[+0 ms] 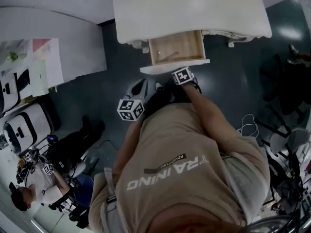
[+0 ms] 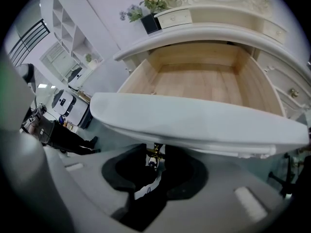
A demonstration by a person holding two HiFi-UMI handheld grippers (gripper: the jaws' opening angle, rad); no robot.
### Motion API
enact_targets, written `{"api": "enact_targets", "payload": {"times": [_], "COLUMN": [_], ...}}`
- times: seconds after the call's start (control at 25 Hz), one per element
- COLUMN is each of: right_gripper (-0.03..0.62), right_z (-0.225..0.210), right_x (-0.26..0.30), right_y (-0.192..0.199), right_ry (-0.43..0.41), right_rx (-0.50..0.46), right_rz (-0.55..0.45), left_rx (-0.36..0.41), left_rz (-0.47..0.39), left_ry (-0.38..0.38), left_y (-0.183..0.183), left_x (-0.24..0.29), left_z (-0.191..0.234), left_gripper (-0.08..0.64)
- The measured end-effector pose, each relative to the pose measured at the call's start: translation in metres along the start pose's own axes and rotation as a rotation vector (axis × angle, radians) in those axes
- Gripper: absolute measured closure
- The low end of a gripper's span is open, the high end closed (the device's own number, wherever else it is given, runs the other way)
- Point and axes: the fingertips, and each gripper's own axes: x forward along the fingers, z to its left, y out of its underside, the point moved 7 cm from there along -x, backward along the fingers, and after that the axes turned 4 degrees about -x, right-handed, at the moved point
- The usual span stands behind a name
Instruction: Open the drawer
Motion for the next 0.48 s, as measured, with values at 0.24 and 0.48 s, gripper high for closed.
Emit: {"api": "enact_targets", "payload": {"times": [0.24, 0.48], "right_gripper": [0.466, 0.465], "right_z": [0.008, 0.028], "right_x": [0.002, 0.000], "right_y": [0.021, 0.016], "right_ry": [-0.076, 0.064], "right_rx": [0.012, 0.037], "right_rz": [-0.133, -0.095], "left_rx": [0.026, 0.052], "left_rz": [-0.022, 0.010], "left_ry": [0.033, 0.113], "left_y": [0.018, 0.022], "left_x": [-0.012, -0.048], "left_z": [-0.016, 0.019], "left_gripper": [0.552, 0.552]}}
